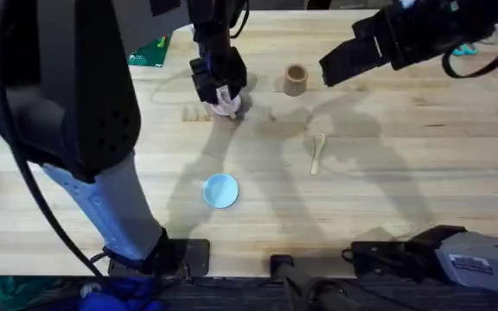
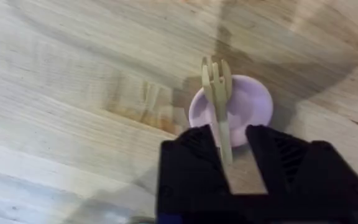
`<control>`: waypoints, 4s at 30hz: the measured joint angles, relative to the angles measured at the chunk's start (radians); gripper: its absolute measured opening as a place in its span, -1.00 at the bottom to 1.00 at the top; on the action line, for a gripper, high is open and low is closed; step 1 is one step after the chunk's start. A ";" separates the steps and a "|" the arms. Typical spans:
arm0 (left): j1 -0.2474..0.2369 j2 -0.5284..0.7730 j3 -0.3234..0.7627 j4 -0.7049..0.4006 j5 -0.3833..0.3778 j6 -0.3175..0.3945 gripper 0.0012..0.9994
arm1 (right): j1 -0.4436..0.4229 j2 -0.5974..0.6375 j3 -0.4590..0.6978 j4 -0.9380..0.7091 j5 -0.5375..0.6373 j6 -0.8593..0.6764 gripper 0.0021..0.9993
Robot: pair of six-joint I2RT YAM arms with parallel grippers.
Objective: Pick up a utensil and set it on the pink plate, then put the other utensil in the container.
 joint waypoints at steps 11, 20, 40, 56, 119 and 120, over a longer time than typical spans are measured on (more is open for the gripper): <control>0.011 0.000 0.000 -0.015 0.002 0.001 0.25 | 0.000 0.000 0.000 0.000 0.000 0.000 0.99; 0.067 0.000 0.027 -0.127 -0.002 0.004 0.91 | 0.000 0.000 0.000 -0.015 0.003 -0.008 0.99; 0.068 0.000 0.483 -0.437 -0.044 0.109 0.99 | 0.000 0.000 0.000 -0.022 0.006 -0.027 0.99; 0.069 -0.035 0.574 -0.617 -0.085 0.178 0.98 | 0.000 0.000 0.000 -0.021 0.007 -0.068 0.99; 0.069 -0.682 0.051 -0.419 -0.023 0.664 0.99 | 0.075 0.038 -0.313 0.042 0.067 0.740 0.99; 0.069 -0.682 0.051 -0.414 -0.017 0.679 0.99 | 0.075 0.038 -0.338 0.067 0.069 0.748 0.99</control>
